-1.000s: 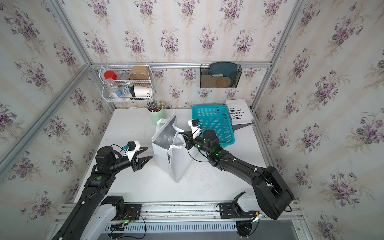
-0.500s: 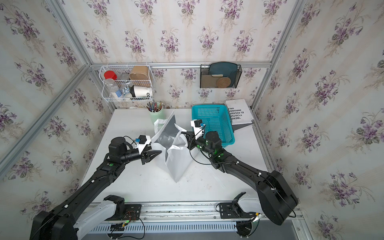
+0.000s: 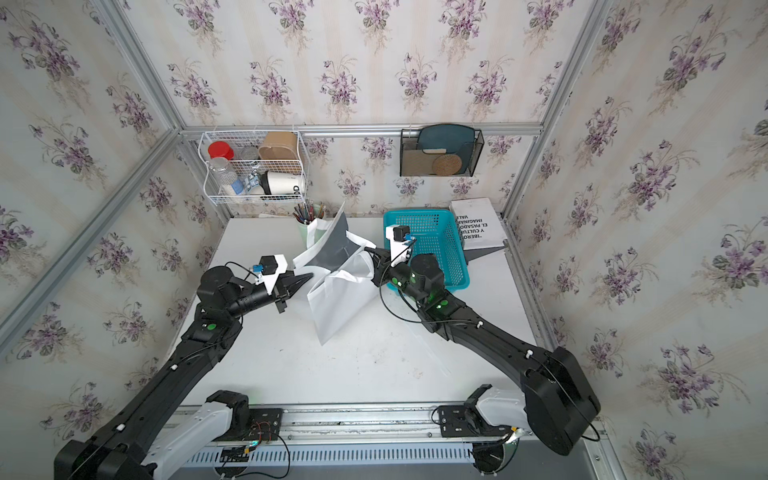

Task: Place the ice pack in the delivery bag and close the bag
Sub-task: Adjust the delivery bag at the center of the board.

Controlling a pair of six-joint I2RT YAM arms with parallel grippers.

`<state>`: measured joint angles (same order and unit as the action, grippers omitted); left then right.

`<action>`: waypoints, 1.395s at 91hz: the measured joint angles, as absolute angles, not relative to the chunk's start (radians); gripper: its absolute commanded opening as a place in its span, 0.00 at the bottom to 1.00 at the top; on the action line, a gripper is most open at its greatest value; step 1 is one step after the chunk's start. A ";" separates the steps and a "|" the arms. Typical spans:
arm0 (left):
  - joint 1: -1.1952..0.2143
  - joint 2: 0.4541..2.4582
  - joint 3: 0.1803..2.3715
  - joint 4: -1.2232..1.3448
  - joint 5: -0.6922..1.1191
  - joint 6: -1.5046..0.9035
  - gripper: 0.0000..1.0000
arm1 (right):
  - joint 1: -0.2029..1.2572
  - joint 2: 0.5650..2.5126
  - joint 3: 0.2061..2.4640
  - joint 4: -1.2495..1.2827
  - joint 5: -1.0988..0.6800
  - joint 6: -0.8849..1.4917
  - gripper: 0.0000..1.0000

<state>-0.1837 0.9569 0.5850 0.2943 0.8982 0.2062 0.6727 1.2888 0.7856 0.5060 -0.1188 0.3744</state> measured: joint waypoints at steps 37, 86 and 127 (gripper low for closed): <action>-0.105 0.963 0.510 0.224 1.060 0.242 0.00 | 0.669 1.444 0.833 0.462 -0.045 0.439 0.00; -0.249 0.866 0.414 0.321 0.741 0.171 0.00 | 0.618 1.229 0.770 0.440 -0.081 0.358 0.87; -0.247 0.739 0.506 0.081 0.801 0.229 0.54 | 0.510 0.807 0.500 0.198 -0.089 0.240 0.80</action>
<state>-0.2474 0.7395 0.5064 0.0814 0.8009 0.2291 0.5102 0.8066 0.4995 0.1982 -0.0887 0.2398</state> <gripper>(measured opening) 0.537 0.799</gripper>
